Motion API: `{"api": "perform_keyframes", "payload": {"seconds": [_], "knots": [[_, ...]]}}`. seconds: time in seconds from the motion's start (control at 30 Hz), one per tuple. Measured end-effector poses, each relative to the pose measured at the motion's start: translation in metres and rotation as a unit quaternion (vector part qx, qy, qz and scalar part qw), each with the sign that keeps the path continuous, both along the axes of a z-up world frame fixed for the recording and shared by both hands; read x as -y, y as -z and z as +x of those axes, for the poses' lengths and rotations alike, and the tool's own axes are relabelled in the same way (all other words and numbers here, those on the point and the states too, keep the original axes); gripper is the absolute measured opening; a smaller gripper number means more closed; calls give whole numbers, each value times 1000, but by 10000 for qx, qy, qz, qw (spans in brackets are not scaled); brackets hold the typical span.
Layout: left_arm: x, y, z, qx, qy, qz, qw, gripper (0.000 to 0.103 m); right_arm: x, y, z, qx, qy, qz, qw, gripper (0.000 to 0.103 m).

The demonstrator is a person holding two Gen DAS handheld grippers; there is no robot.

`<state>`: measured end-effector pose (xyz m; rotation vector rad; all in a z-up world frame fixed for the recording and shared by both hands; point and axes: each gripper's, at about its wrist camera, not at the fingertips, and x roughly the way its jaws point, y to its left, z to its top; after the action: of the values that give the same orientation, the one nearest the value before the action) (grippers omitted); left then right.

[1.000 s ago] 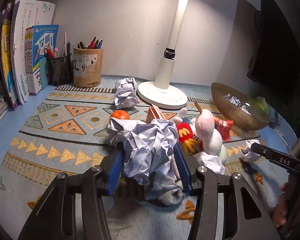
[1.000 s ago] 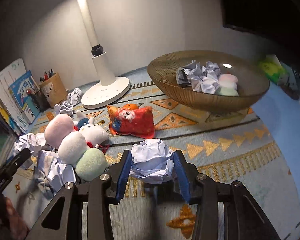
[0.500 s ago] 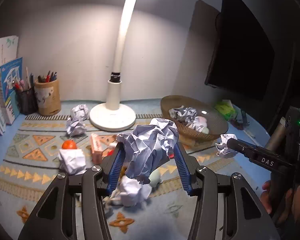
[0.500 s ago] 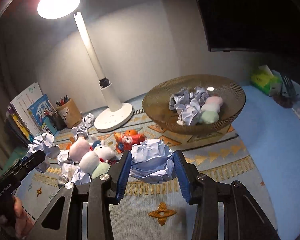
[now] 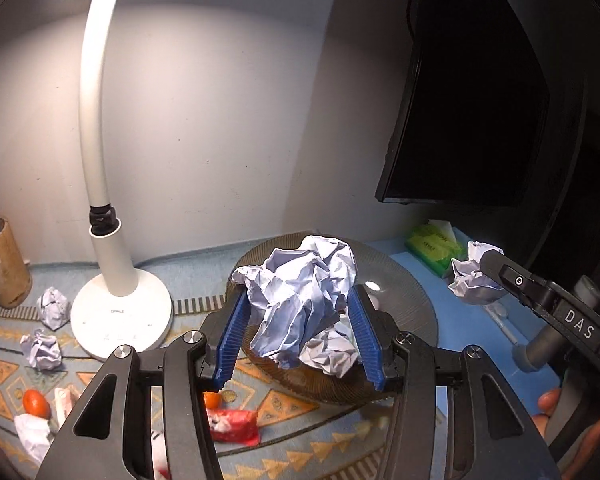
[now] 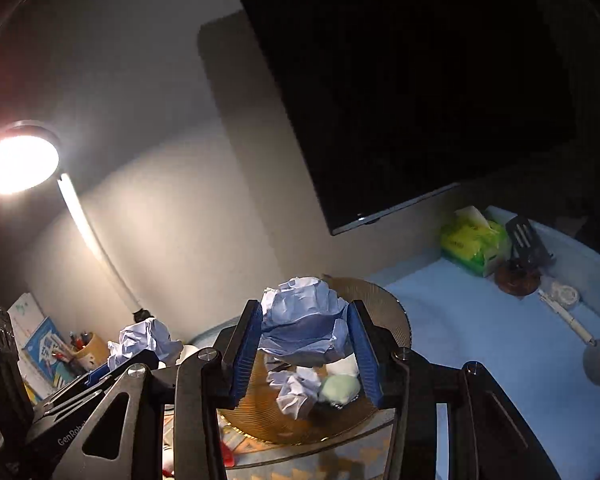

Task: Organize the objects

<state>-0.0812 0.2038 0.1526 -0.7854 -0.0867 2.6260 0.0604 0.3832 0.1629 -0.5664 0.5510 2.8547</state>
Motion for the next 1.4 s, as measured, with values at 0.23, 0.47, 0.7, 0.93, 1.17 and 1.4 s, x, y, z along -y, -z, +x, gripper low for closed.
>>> {"api": "perform_keyframes", "payload": {"seconds": [0.23, 0.47, 0.7, 0.93, 1.17, 1.4], "knots": [[-21, 22, -27, 149, -59, 2, 9999, 95, -24, 35, -42, 564, 54, -227, 9981, 61], [16, 16, -5, 172, -163, 192, 9995, 95, -23, 48, -37, 728, -285, -247, 9966, 81], [100, -14, 67, -241, -702, 178, 9971, 99, 42, 39, -2, 795, -1339, -191, 9876, 82], [214, -29, 127, -279, -1966, 297, 9796, 101, 106, 43, 15, 769, -2536, -1057, 9584, 95], [267, 46, 139, 417, -2293, 82, 9724, 101, 155, 77, 15, 1027, -2246, -422, 9681, 98], [276, 114, 132, 674, -2206, 377, 9723, 101, 167, 124, 5, 1157, -2295, -220, 9662, 98]]}}
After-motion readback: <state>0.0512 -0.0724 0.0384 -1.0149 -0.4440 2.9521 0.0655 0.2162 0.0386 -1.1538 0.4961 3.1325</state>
